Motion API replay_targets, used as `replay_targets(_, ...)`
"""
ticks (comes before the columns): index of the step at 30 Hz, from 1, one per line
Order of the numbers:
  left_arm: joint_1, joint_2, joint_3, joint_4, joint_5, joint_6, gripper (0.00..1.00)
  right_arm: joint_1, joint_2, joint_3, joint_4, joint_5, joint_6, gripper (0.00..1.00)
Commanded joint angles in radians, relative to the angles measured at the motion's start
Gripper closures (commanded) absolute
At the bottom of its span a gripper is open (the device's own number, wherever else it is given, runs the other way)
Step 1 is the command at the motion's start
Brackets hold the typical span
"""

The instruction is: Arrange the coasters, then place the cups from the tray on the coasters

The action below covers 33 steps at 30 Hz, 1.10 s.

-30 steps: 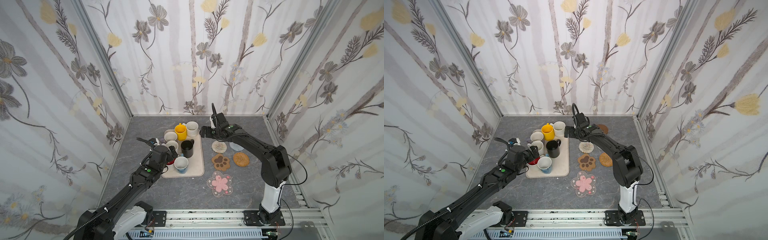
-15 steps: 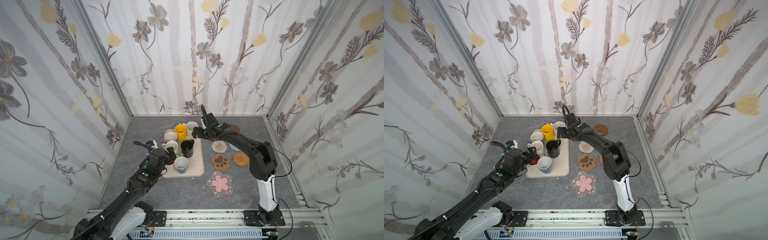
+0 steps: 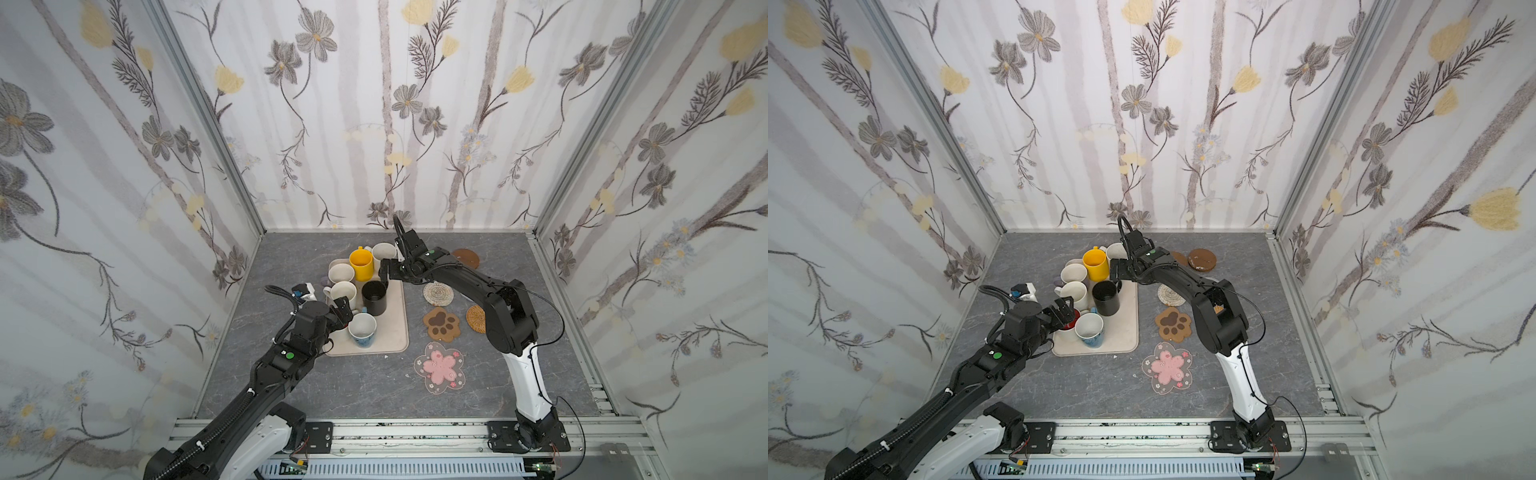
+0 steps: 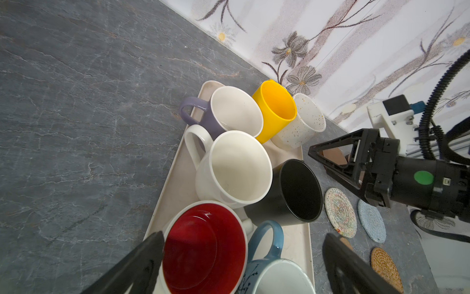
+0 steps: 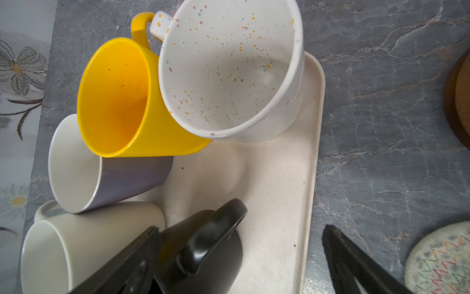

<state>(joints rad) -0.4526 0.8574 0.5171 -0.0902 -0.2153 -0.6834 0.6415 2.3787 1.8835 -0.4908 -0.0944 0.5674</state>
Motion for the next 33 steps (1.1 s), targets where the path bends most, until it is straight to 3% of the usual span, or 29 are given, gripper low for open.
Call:
replay_targets(1,0.0,-0.007,0.001,0.023,0.019,0.006,0.0,-0.004,0.023,0.015,0.021,0.004,0.008,0.0)
replay_targets(15,0.001,-0.017,0.01,0.012,0.033,0.02,0.0,-0.009,0.019,-0.032,0.018,0.008,-0.019,0.0)
replay_targets(33,0.0,0.033,0.06,0.012,0.04,0.031,0.0,0.004,-0.229,-0.419,0.16,0.045,-0.107,0.0)
